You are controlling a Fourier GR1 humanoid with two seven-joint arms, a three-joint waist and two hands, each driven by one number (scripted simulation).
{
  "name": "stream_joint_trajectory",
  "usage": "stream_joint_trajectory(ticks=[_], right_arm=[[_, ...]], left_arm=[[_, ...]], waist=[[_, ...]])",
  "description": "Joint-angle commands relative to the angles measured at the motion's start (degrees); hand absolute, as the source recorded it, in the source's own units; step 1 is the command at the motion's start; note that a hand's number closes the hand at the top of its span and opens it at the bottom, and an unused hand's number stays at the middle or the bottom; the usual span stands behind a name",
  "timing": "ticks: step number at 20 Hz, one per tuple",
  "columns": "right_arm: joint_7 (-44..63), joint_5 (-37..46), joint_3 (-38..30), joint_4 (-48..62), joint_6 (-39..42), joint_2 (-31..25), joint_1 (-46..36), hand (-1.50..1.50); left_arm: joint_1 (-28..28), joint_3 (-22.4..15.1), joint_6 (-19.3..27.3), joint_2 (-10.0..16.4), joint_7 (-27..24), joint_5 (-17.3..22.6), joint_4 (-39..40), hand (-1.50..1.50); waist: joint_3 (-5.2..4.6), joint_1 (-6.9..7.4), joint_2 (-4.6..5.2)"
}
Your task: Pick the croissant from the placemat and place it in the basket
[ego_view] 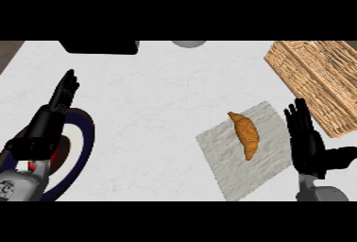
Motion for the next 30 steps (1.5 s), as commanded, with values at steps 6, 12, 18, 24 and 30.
stream_joint_trajectory(ticks=[6, 12, 18, 24, 30], right_arm=[[2.26, 15.60, 5.77, -17.19, -1.76, -13.39, -0.79, 1.50], [9.39, 42.02, 27.37, -13.21, -15.86, -1.13, -4.84, -1.50], [28.42, 61.09, 21.67, -10.21, -25.50, -3.81, -5.23, -1.50], [47.24, 73.72, 18.62, -13.32, -12.93, -10.85, -5.82, -1.50], [64.02, 75.57, 23.73, -21.18, 11.26, -11.76, -10.62, -1.50]], left_arm=[[4.39, 3.29, 5.22, -8.46, 1.28, 5.82, -2.07, 0.00], [6.13, -1.29, 4.78, -11.63, 2.12, 5.24, -3.42, 0.00], [8.53, 0.08, 5.72, -11.21, 1.10, 5.05, -2.90, 0.00], [9.48, 0.39, 5.81, -10.86, 1.31, 5.02, -3.25, 0.00], [8.49, -0.06, 6.23, -11.89, 2.45, 5.35, -4.03, 0.00]], waist=[[1.57, -0.59, 0.64], [1.66, 1.31, 1.12], [1.07, -1.18, 0.45], [0.68, -3.62, -0.31], [0.97, -2.05, 0.01]])
